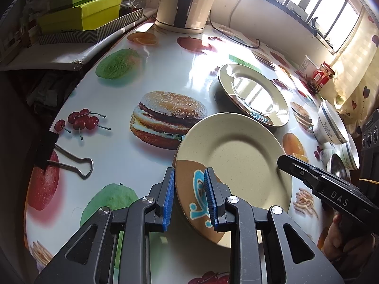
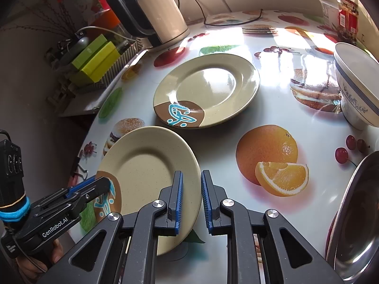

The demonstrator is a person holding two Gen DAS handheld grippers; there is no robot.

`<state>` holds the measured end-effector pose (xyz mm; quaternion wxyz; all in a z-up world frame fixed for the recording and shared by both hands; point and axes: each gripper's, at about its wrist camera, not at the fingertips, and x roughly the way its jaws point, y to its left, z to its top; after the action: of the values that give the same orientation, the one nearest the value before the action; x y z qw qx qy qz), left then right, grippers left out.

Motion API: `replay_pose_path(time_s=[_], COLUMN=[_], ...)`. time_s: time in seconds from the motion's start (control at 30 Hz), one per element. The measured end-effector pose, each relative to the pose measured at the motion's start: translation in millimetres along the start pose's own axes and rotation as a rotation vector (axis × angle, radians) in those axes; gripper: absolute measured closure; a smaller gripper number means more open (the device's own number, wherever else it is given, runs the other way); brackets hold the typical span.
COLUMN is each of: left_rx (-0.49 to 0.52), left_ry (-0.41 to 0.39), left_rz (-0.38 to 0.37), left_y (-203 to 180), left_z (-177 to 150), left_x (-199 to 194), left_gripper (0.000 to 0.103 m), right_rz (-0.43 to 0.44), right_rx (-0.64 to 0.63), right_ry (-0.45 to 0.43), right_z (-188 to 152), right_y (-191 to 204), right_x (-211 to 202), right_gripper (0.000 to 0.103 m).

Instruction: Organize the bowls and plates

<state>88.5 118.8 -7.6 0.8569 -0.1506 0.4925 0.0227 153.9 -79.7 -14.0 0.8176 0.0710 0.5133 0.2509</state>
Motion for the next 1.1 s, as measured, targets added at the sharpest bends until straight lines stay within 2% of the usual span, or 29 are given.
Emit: replay_pose_path(time_s=[0.2,0.27,0.33,0.6,0.7,0.87,1.1], left_rx=[0.004,0.007,0.008,0.007,0.006,0.011,0.009], left_ry=[0.004,0.005,0.001,-0.016,-0.028,-0.049,-0.066], left_rz=[-0.004,0.001,-0.008,-0.009,-0.015,-0.037,-0.093], left_y=[0,-1,-1,0,0,-4,-9], left_z=[0,1,3,12,19,37,72], left_x=[1,1,-1,-3,-4,-4,5], left_gripper=[0.076,0.073,0.071,0.069,0.069,0.069,0.067], right_rz=[0.010,0.003,0.002,-0.010,-0.019,-0.056,-0.086], right_rx=[0.008,0.011,0.016,0.034,0.036,0.059,0.128], right_ry=[-0.003,-0.009,-0.013,-0.030,-0.051,-0.101,-0.146], right_z=[1,2,3,10,16,31,60], right_y=[0,-1,-2,-8,-10,-17,-38], right_x=[-1,-2,-3,-6,-10,-18,-19], right_gripper=[0.083,0.074,0.071,0.068,0.066,0.056,0.054])
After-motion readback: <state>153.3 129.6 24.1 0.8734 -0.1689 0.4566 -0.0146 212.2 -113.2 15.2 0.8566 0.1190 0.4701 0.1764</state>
